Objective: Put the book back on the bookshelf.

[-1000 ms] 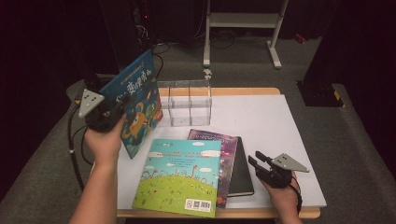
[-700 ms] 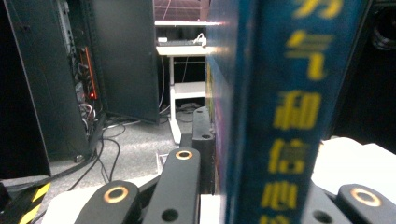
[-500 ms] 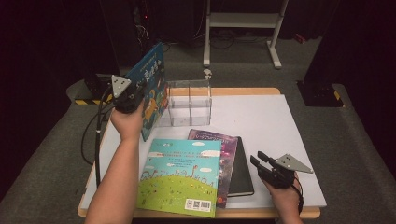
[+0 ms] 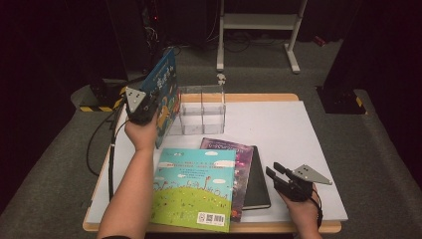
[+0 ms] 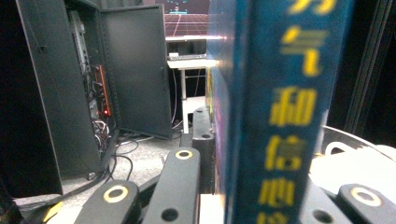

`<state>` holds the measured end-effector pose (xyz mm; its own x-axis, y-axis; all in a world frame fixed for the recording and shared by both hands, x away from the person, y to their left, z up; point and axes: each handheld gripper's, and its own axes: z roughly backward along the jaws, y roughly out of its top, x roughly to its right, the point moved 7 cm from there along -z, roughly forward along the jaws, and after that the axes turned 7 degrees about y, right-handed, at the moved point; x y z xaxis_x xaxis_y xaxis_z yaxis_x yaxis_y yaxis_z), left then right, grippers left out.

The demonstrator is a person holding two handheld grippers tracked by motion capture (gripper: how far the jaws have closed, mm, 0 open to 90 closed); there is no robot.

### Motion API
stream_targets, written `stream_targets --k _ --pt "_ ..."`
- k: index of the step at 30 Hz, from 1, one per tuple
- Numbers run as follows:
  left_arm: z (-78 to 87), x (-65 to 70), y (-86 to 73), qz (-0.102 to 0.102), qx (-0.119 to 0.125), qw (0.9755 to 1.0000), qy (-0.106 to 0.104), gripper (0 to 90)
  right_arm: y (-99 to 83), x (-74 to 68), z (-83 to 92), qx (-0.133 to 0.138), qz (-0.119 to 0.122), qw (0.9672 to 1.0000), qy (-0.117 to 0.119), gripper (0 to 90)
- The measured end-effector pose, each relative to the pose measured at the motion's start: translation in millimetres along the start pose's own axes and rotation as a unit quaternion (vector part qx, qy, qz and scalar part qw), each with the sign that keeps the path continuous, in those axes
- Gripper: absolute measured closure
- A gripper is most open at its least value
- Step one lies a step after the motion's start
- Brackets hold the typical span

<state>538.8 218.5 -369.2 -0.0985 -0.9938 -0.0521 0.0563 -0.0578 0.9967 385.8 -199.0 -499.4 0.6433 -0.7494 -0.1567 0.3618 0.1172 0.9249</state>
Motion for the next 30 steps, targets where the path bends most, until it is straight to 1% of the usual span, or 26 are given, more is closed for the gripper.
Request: stream_targets --k 3,5,6,7,8,10,12,16,19,23,25,30 --pt "3.6 0.7 -3.0 -0.008 -0.003 1.0000 -0.001 82.4 -0.7 -1.0 -1.1 -0.003 0.003 1.0000 0.001 59.3" --pt "6.5 1.9 -4.9 -0.030 -0.008 0.9995 0.003 81.2 -1.2 -1.8 -1.7 -0.006 0.006 1.0000 0.000 59.0" --pt "7.6 2.2 -5.4 -0.039 -0.013 0.9991 0.009 80.3 -1.4 -2.1 -2.1 -0.007 0.009 0.9999 0.000 58.8" --pt "8.7 1.9 -5.4 -0.043 -0.017 0.9988 0.014 79.3 -1.3 -2.4 -2.5 -0.008 0.010 0.9999 0.001 58.6" --pt "10.0 0.9 -5.1 -0.043 -0.020 0.9987 0.015 78.9 -1.1 -2.6 -2.7 -0.007 0.010 0.9999 0.001 58.6" --pt "12.2 -2.8 -4.8 -0.040 -0.030 0.9985 0.023 77.8 -0.9 -3.6 -3.1 -0.007 0.010 0.9999 0.003 58.4" --pt "14.3 -6.2 -5.0 -0.033 -0.038 0.9983 0.027 77.8 -1.1 -4.7 -3.3 -0.008 0.010 0.9999 0.004 58.3" --pt "17.1 -7.4 -4.6 -0.040 -0.048 0.9965 0.055 78.0 -1.1 -6.4 -4.6 -0.011 0.014 0.9998 0.005 58.0" --pt "16.0 -4.8 -3.8 -0.035 -0.054 0.9960 0.061 78.6 -1.6 -6.7 -5.7 -0.013 0.014 0.9998 0.006 58.0" --pt "12.2 -3.0 -2.7 -0.028 -0.060 0.9949 0.075 79.3 -2.1 -8.3 -5.3 -0.014 0.014 0.9998 0.007 58.0" --pt "9.5 -2.7 -1.7 -0.020 -0.062 0.9949 0.077 79.6 -1.8 -8.4 -4.5 -0.013 0.015 0.9998 0.007 58.0" --pt "9.9 -3.2 -2.0 -0.009 -0.062 0.9947 0.081 80.1 -1.6 -7.8 -3.4 -0.010 0.013 0.9998 0.008 58.0"
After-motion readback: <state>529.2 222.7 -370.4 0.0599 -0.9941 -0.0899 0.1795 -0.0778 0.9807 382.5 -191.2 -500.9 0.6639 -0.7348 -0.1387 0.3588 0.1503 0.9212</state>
